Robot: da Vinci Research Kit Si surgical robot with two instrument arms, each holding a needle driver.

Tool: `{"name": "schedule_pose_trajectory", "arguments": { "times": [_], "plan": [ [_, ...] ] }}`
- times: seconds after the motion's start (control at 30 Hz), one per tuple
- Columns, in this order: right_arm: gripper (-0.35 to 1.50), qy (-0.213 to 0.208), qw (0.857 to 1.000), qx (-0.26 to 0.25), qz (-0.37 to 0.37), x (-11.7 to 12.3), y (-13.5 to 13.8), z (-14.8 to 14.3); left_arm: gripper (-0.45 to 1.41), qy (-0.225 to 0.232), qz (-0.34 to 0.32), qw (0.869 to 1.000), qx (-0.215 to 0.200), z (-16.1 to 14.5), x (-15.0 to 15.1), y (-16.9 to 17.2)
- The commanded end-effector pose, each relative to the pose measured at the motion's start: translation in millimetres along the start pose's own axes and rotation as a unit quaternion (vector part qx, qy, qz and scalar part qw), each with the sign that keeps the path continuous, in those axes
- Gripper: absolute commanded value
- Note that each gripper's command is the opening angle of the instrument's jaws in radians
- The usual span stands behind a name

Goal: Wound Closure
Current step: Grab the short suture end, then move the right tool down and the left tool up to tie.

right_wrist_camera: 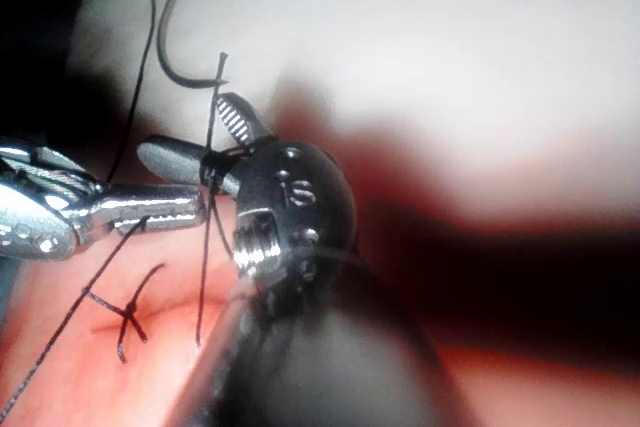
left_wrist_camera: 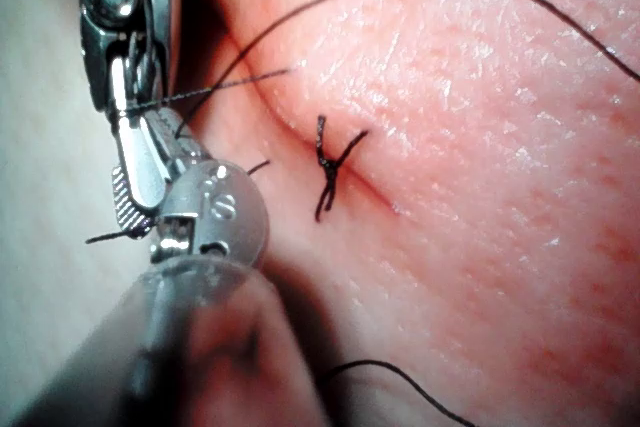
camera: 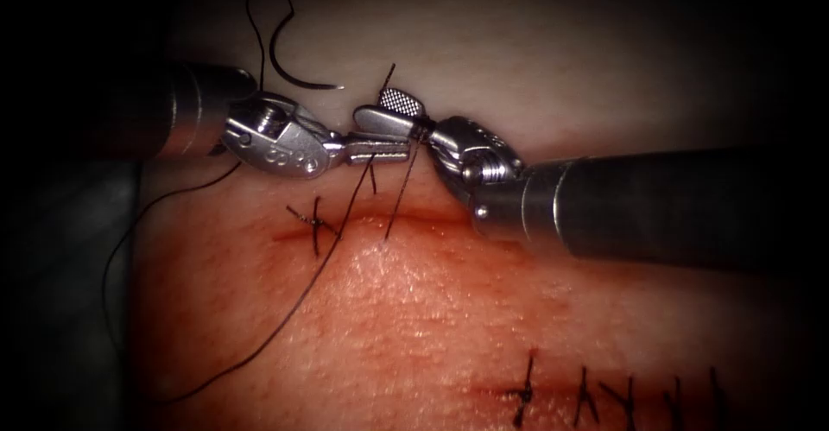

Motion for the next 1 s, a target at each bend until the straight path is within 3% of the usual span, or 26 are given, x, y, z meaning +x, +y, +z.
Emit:
{"name": "schedule_pose_trajectory", "arguments": {
  "times": [0.03,0.27,0.37,0.43,0.47,0.53,0.57,1.0],
  "plan": [
    [0.93,-0.001,1.000,0.003,-0.001,-0.3,0.0,0.9,-0.45,0.000,0.001,1.000,0.000,0.6,-0.5,-0.1],
    [0.93,-0.002,1.000,0.011,0.000,-0.8,-0.5,1.7,-0.45,0.000,0.002,1.000,0.000,0.6,-0.4,0.1],
    [0.84,-0.001,1.000,0.010,0.000,-0.9,-0.7,2.0,-0.45,0.001,0.003,1.000,-0.001,0.2,-0.3,0.4],
    [0.68,-0.001,1.000,0.010,0.000,-1.0,-0.7,1.9,-0.45,0.002,0.004,1.000,-0.002,0.1,-0.3,0.5],
    [0.51,-0.001,1.000,0.010,0.000,-1.0,-0.7,1.9,-0.45,0.002,0.004,1.000,-0.002,0.0,-0.3,0.5],
    [-0.21,-0.001,1.000,0.009,0.000,-1.0,-0.7,1.8,-0.45,0.002,0.004,1.000,-0.002,-0.1,-0.3,0.6],
    [-0.35,0.000,1.000,0.007,-0.001,-1.0,-0.7,1.7,-0.45,0.002,0.004,1.000,-0.002,-0.1,-0.3,0.6],
    [-0.35,-0.005,1.000,0.017,-0.023,-4.2,-1.7,-0.8,-0.45,0.004,0.009,1.000,-0.006,-1.0,0.2,1.5]
  ]
}}
